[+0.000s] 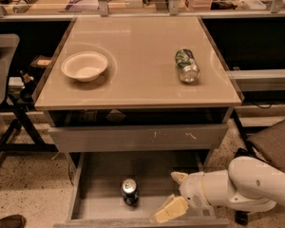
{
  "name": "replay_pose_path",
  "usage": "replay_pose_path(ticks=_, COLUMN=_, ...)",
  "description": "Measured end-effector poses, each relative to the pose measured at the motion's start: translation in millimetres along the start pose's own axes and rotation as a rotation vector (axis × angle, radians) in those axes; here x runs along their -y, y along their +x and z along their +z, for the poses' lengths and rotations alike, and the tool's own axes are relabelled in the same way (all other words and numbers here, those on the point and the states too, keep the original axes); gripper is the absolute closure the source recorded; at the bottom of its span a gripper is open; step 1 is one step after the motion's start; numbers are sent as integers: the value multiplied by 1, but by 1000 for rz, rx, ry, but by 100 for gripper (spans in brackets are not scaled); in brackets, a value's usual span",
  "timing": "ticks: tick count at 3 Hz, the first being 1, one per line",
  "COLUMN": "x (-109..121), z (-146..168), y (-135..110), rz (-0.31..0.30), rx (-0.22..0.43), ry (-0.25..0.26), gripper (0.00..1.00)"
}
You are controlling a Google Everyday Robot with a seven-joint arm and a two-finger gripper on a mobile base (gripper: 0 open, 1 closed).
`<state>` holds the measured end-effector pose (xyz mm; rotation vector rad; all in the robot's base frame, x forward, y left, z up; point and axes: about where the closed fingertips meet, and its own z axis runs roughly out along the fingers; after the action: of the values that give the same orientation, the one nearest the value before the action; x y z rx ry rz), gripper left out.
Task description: Pick pepsi can from middle drawer and place on counter
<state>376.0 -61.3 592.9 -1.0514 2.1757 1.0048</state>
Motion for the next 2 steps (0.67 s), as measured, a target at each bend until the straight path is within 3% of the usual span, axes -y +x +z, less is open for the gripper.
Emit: replay_pose_path(ticks=2, x=24, z=47, y=-13, rz=-46, rx=178, ry=-42, gripper=0)
